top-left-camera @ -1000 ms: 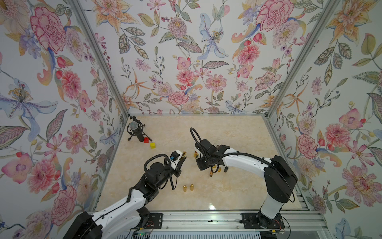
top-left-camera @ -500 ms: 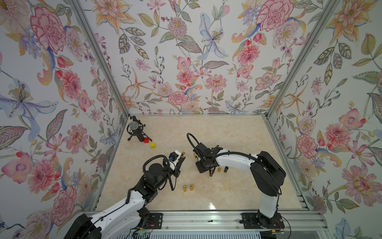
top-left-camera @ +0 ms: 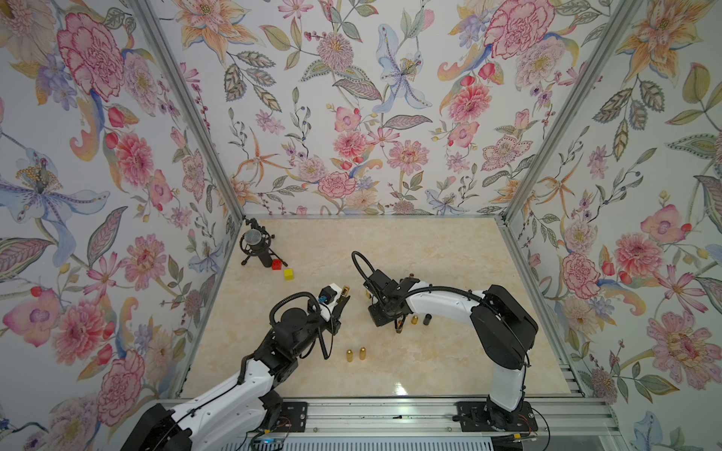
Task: Open the lipstick cap
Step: Place the cover at the center of the board, then place the lipstick at the center of the board.
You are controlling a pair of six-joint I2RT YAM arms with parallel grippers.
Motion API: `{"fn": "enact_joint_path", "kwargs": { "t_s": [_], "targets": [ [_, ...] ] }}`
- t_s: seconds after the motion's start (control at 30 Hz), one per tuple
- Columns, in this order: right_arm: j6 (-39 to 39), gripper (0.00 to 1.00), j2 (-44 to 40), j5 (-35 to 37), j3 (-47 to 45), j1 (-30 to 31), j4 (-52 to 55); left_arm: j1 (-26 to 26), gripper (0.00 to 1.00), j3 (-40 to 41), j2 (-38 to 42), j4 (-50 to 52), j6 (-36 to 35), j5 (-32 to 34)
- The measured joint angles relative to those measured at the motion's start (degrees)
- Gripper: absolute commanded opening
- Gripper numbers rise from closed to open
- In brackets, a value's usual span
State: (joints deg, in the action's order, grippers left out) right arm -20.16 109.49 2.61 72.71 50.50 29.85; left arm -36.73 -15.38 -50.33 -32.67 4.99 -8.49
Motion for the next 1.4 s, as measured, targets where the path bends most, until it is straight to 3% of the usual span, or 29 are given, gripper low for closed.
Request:
{"fn": "enact_joint_path", "kwargs": {
  "t_s": [0.43, 0.7, 1.07, 1.2, 1.4],
  "targets": [
    [0.0, 0.39, -1.8, -0.6, 0.0, 0.0, 1.1, 0.1, 0.06, 0.0, 0.5, 0.0, 0.0, 0.0],
    [-0.3, 0.43, -13.1, -2.8, 0.9, -1.1, 3.2, 0.4, 0.06, 0.0, 0.5, -0.4, 0.1, 0.0],
    [-0.6, 0.53, -26.7, -19.7, 1.5, -7.2, 1.3, 0.8, 0.06, -0.2, -9.2, -8.5, 2.0, -1.3],
    [-2.8, 0.54, -27.3, -25.5, 1.5, -7.0, -2.6, 0.9, 0.06, -1.2, -11.9, -10.8, 2.7, -2.8],
    [-4.6, 0.55, -24.2, -28.6, 3.0, -3.8, -6.8, 0.9, 0.07, -2.7, -13.3, -12.5, 3.0, -4.9]
  ]
}}
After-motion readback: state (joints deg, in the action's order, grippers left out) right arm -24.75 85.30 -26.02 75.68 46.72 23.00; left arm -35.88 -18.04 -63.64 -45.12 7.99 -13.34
